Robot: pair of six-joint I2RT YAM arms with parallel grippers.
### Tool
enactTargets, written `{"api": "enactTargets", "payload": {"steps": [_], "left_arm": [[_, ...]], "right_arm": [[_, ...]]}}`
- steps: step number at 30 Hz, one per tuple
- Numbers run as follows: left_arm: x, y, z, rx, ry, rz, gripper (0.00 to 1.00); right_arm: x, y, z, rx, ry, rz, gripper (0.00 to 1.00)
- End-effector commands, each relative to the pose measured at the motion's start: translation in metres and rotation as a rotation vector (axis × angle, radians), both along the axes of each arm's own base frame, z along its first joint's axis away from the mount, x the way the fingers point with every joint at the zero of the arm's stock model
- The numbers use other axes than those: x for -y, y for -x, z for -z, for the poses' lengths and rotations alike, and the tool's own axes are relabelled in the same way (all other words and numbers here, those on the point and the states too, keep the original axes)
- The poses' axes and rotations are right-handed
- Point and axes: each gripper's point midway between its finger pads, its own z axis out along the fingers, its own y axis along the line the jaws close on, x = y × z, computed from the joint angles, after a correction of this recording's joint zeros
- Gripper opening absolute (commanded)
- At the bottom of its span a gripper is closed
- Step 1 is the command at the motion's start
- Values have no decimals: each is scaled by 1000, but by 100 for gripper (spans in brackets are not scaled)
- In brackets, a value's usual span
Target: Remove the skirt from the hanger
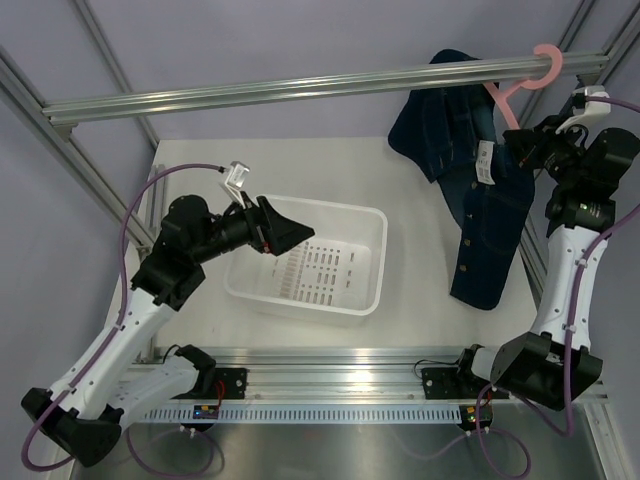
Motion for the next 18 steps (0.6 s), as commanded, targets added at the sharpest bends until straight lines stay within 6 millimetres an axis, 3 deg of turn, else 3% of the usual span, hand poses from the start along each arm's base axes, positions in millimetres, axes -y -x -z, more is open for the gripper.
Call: {"api": "enactTargets", "payload": {"steps": [1,9,13,18], "left_arm": [[3,8,-23,70,21,52,99],[9,9,-27,64,16,95,99],[10,6,-28,59,-4,94,99],[11,6,-23,49,-16,109,99]], "right_arm": [[-6,32,-82,306,195,39,0],[-18,39,-112,437,-37,19,0],[-24,34,-112,393,24,0,0],[-41,41,-107,388,150,-90,0]]}}
